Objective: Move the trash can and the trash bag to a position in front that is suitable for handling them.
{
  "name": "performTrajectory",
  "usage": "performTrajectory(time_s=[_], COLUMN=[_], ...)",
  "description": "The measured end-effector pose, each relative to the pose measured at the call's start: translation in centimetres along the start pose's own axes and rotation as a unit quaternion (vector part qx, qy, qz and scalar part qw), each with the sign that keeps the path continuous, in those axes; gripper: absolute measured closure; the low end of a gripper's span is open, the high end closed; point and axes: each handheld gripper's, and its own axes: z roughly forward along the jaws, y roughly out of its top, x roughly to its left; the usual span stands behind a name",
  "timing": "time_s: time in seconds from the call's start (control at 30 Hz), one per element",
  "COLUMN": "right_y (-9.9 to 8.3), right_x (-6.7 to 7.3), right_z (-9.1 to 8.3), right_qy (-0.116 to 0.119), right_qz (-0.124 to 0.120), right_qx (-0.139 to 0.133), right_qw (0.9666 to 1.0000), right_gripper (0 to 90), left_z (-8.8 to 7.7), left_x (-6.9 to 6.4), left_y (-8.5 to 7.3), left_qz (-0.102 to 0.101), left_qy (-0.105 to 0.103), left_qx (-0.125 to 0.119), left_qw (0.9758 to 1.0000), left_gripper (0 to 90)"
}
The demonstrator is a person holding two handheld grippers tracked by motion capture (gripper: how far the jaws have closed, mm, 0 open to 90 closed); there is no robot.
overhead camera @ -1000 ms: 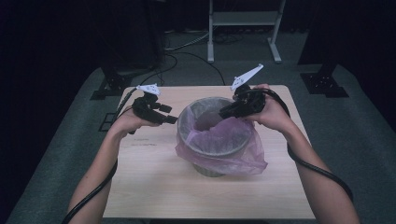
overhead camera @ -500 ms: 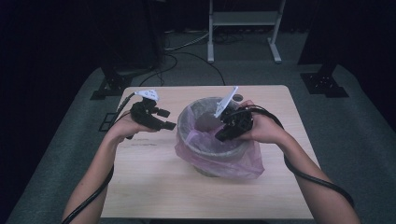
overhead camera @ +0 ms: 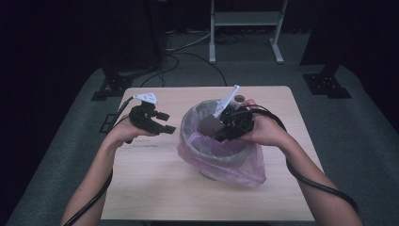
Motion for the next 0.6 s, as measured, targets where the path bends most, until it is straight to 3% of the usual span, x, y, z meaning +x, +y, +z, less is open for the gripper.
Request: performTrajectory(time_s=[0.13,0.37,0.43,0.5,0.6], right_y=[1.8,4.3,4.4,4.3,3.4], right_x=[0.1,1.8,1.9,1.6,0.4], right_z=[1.8,3.9,4.0,3.7,2.4], right_qy=[0.004,0.042,0.048,0.037,0.025], right_qz=[-0.012,-0.046,-0.049,-0.044,-0.021], right_qx=[0.015,0.026,0.022,0.020,-0.004], right_qw=[0.9998,0.9977,0.9974,0.9981,0.9994], right_gripper=[79.5,78.3,77.1,73.1,65.9], left_z=[-0.3,-1.2,-1.4,-1.6,-1.6], left_x=[0.0,0.1,0.1,0.1,-0.1], left_y=[-0.4,-1.4,-1.7,-1.9,-2.1], left_qz=[-0.001,-0.011,-0.015,-0.018,-0.019], left_qy=[0.001,0.006,0.008,0.009,0.009], left_qx=[-0.004,-0.007,-0.009,-0.010,-0.010], left_qw=[1.0000,0.9999,0.9998,0.9998,0.9997], left_gripper=[25.3,22.0,21.1,20.3,19.3])
